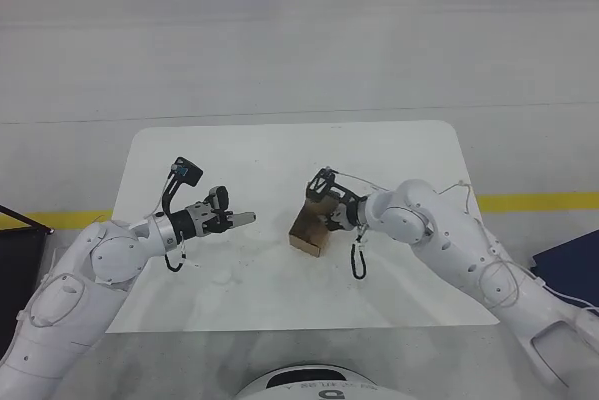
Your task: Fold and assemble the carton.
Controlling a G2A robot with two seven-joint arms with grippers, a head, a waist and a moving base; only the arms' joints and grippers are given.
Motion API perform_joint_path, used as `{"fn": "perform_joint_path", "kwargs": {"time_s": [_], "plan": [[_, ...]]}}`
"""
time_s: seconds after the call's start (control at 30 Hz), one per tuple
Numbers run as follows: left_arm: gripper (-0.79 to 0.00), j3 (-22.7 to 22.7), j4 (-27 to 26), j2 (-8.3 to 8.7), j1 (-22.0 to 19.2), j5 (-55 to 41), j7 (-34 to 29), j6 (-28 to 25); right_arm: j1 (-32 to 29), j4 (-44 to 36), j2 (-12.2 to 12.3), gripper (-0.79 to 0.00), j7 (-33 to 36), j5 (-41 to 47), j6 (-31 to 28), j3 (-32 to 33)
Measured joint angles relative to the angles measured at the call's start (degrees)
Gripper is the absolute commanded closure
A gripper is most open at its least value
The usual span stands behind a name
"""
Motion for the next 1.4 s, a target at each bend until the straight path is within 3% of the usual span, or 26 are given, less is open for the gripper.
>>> {"fn": "perform_joint_path", "kwargs": {"time_s": [0.17,0.23,0.3,0.33,0.37,0.57,0.73,1.07,1.17,1.27,1.4], "plan": [[-0.785,0.0,0.0,0.0,0.0,0.0,0.0,0.0,1.3,-0.6,0.1,-0.055,2.9,1.0,-7.9,0.3],[-0.785,0.0,0.0,0.0,0.0,0.0,0.0,0.0,2.5,0.2,0.2,-0.154,4.1,2.2,-12.0,0.7],[-0.785,0.0,0.0,0.0,0.0,0.0,0.0,0.0,3.8,1.4,0.1,-0.314,4.0,3.2,-14.4,1.3],[-0.785,0.0,0.0,0.0,0.0,0.0,0.0,0.0,4.3,2.0,0.0,-0.683,3.9,3.2,-14.7,1.5],[-0.785,0.0,0.0,0.0,0.0,0.0,0.0,0.0,4.6,2.5,0.0,-0.785,3.7,3.1,-14.7,1.7],[-0.785,0.0,0.0,0.0,0.0,0.0,0.0,0.0,3.6,2.5,0.1,-0.785,0.9,1.8,-11.5,3.4],[-0.785,0.0,0.0,0.0,0.0,0.0,0.0,0.0,-0.6,2.3,1.0,-0.785,-7.9,3.9,-11.2,7.3],[-0.785,0.0,0.0,0.0,0.0,0.0,0.0,0.0,-0.3,2.3,1.0,-0.785,-6.5,3.7,-11.3,7.1],[-0.785,0.0,0.0,0.0,0.0,0.0,0.0,0.0,-2.6,2.3,1.6,-0.785,-8.0,6.6,-12.5,9.1],[-0.785,0.0,0.0,0.0,0.0,0.0,0.0,0.0,-6.8,-1.2,3.1,-0.785,-2.1,7.4,-6.3,12.8],[-0.785,0.0,0.0,0.0,0.0,0.0,0.0,0.0,-14.6,-14.6,5.3,-0.785,9.0,12.2,7.7,19.0]]}}
